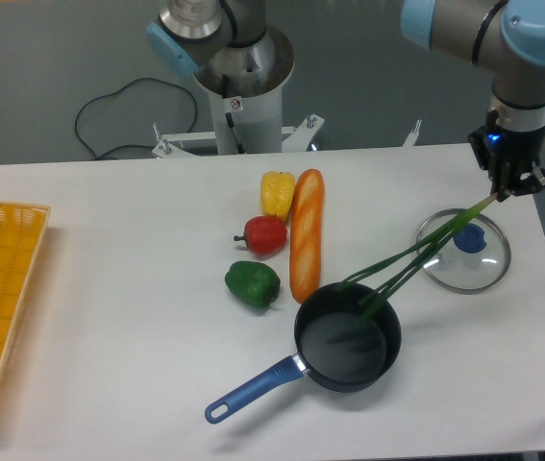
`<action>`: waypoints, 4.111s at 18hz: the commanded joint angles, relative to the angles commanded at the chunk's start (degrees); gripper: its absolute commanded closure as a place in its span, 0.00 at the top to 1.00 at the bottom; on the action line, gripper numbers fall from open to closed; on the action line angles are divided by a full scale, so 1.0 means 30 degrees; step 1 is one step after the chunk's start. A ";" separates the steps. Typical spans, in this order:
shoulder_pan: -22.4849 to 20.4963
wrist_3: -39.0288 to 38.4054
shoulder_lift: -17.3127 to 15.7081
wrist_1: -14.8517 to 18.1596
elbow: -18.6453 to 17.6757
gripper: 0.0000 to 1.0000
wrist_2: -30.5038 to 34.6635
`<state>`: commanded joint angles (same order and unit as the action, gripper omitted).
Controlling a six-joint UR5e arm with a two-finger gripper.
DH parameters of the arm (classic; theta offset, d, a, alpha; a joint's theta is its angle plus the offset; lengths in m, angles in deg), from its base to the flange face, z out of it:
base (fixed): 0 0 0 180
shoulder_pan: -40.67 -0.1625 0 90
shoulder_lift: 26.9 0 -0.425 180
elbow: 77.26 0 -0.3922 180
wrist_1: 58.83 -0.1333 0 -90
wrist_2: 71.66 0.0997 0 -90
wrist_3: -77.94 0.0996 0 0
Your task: Place the green onion in the pot
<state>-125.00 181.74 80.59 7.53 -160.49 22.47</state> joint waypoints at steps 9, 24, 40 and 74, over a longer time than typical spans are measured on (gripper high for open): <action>0.1666 -0.1055 0.0673 -0.0673 -0.0028 0.09 0.1842; 0.3193 -0.2432 0.1406 -0.1378 -0.0497 0.11 0.3282; 0.4541 -0.3986 0.2373 -0.2344 -0.0761 0.11 0.4658; 0.5303 -0.4689 0.2813 -0.3488 -0.1288 0.23 0.5684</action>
<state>-109.09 167.68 89.03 -2.94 -164.36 39.52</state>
